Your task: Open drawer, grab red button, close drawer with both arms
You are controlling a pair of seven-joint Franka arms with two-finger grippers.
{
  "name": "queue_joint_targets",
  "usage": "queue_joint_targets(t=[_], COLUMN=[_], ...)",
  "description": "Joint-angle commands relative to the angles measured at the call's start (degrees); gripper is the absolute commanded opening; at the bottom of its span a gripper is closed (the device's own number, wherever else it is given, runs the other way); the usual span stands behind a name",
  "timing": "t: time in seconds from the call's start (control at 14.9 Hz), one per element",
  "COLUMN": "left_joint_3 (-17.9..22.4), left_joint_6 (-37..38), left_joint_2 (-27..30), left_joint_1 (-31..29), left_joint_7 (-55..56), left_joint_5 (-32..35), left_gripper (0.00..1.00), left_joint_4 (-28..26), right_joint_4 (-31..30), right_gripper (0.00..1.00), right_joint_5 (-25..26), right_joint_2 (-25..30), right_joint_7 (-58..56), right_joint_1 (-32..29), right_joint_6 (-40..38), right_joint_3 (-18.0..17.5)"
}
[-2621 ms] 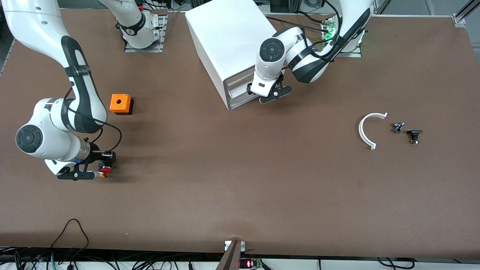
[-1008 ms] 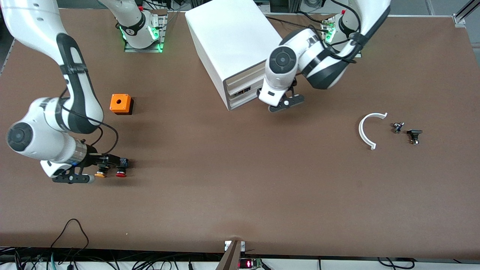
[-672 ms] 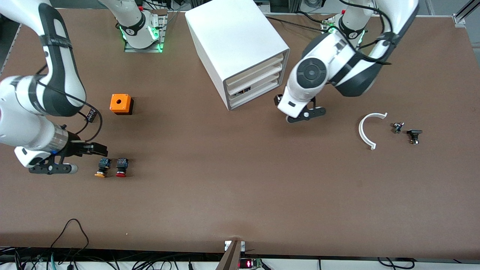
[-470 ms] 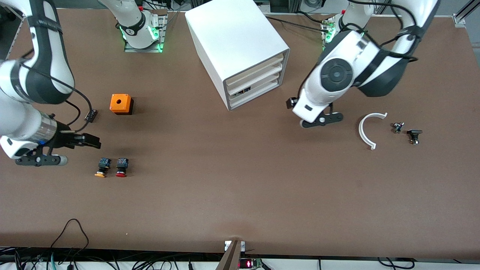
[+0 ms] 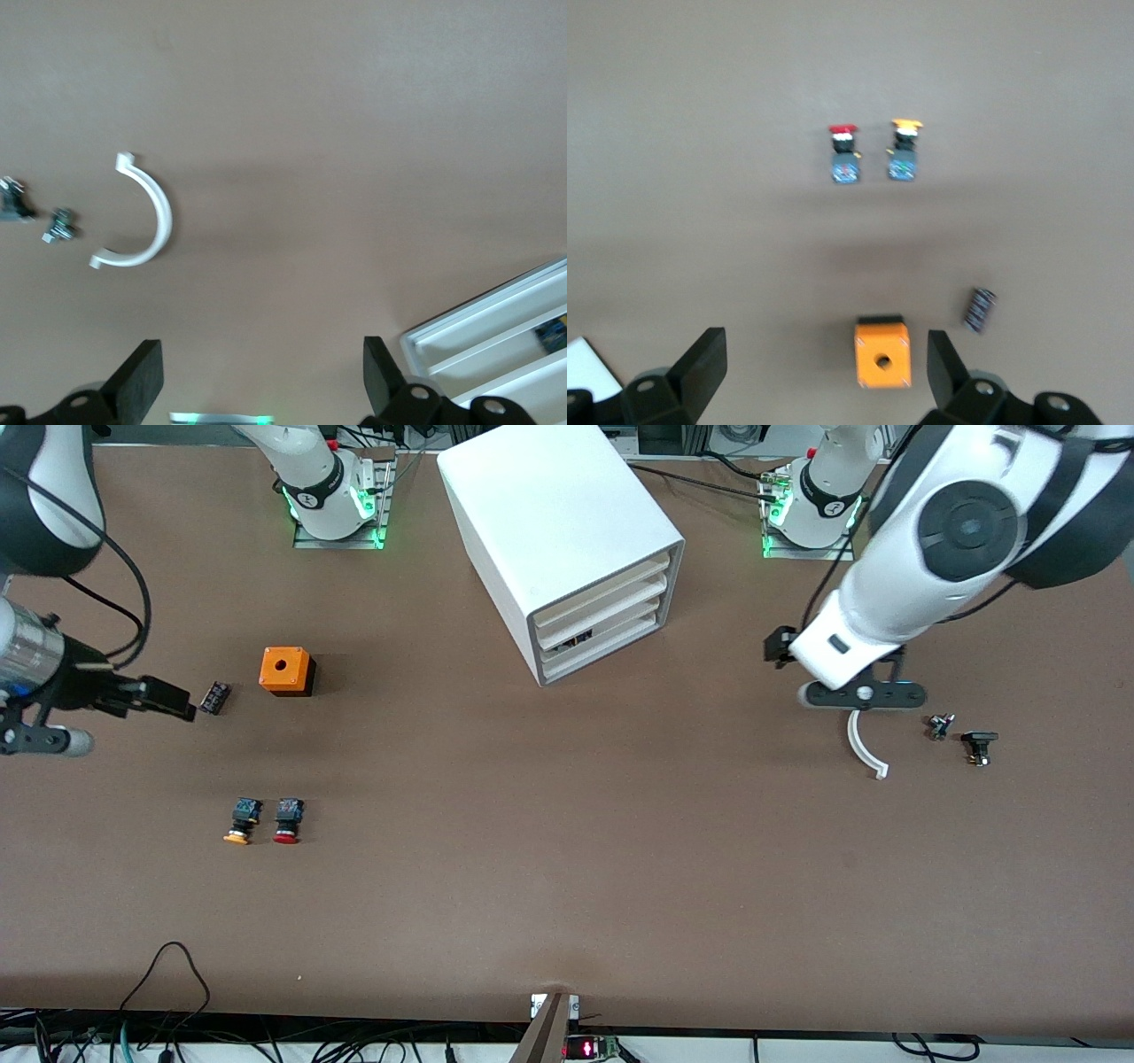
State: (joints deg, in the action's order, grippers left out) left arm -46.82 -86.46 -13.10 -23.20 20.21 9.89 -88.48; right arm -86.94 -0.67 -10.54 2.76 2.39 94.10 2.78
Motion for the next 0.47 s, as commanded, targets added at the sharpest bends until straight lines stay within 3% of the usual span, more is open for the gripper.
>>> queue_joint_targets(t=[0.0, 0.2, 0.4], left_joint_3=[7.32, 24.17, 36.49], left_joint_6=[0.68, -0.98, -6.6], left_joint_2=[6.31, 11.77, 14.24], left_joint_1=[0.69, 9.54, 16.41], left_joint_7=[-13.57, -22.38, -34.32], left_joint_5=[-2.15, -7.68, -8.13], left_gripper=[0.99, 0.99, 1.0], left_joint_4=[-0.81, -4.4, -8.01], right_joint_4=[5.46, 5.64, 5.64], right_gripper=[1.0, 1.0, 1.0], right_joint_5=[2.52, 2.43, 2.43], right_joint_2=[-0.01, 2.97, 4.74], right_joint_7=[2.42, 3.39, 2.78], right_joint_1=[0.24, 0.24, 0.24], right_joint_6=[-7.94, -9.81, -9.9], right_joint_3=[-1.46, -1.73, -1.46])
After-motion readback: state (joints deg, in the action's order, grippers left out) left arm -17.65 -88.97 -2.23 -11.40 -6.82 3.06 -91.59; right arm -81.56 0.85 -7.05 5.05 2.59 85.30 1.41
